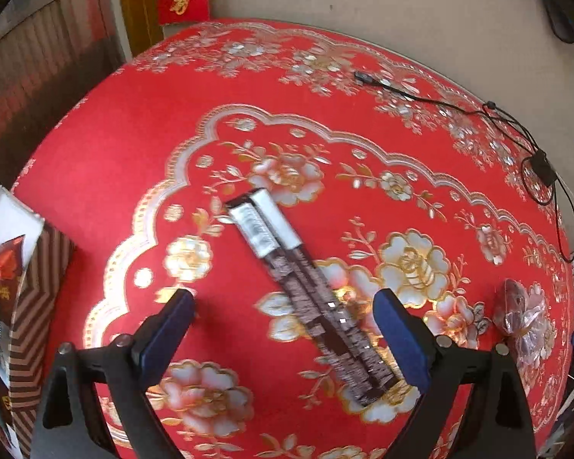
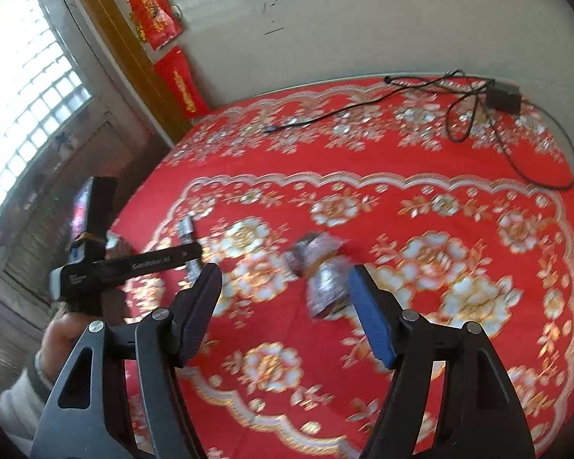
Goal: Organize snacks
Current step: 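Grasp the brown chocolate bar with the left tool while the right tool grasps the clear candy bag, then carry the chocolate bar and candy bag into the white box and open both tools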
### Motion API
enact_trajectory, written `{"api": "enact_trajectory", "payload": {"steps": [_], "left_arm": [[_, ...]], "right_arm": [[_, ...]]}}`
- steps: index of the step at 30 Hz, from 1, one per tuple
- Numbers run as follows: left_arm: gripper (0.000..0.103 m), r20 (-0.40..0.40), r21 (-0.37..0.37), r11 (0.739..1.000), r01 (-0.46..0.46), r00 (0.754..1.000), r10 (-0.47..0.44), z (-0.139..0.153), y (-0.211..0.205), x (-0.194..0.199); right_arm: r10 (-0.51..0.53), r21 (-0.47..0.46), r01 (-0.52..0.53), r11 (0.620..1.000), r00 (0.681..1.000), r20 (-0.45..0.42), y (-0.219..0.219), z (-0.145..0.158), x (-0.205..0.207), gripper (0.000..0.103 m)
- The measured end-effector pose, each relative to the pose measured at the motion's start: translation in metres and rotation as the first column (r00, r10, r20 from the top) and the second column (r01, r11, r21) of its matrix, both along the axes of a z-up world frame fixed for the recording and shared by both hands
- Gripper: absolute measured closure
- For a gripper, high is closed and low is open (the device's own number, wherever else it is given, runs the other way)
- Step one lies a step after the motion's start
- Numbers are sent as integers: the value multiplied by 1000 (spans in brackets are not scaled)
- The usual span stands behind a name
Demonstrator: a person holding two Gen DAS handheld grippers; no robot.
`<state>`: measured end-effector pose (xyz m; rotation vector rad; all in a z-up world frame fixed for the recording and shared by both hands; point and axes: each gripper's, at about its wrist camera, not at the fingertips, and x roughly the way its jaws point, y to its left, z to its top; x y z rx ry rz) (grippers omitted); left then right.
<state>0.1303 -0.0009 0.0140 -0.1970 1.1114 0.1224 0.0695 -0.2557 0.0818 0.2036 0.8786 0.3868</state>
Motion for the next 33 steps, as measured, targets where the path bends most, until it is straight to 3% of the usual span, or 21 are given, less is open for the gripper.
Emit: {"api": "enact_trajectory", "payload": {"steps": [2,5,7,9,12,14,15,17,20,33], "left_arm": [[14,13,30,999,14,1000,-14,0,-8,1],[31,25,112,991,77,996,-80,2,-21,1],[43,33,110,989,96,994,-100,4,-18,1],[66,37,100,990,104,993,-108,7,-9,1],[78,41,82,988,131,990,-135,8,3,-2],[80,49,72,985,154,986,-158,7,7,-4],[81,49,67,984,163,985,-166,7,9,-6],[81,44,54,983,176,983,-178,8,13,-12],[82,44,39,981,189,981,-191,7,15,-19],[82,92,28,970,242,966,-244,17,21,-69]], "right_arm": [[-10,-71,10,997,1000,1,2,-4,8,34],[13,-165,-16,986,1000,-20,12,-16,20,34],[44,-215,-52,975,998,-39,20,-25,29,34],[74,-260,-86,962,996,-58,27,-36,39,34],[108,-261,-128,957,990,-88,31,-49,53,34],[126,-201,-144,969,987,-101,29,-55,57,36],[117,-184,-134,974,988,-101,27,-58,58,44],[117,-172,-132,976,989,-96,26,-58,54,45],[132,-179,-143,973,988,-76,31,-54,40,53],[120,-104,-119,987,993,3,55,-29,-19,54]]}}
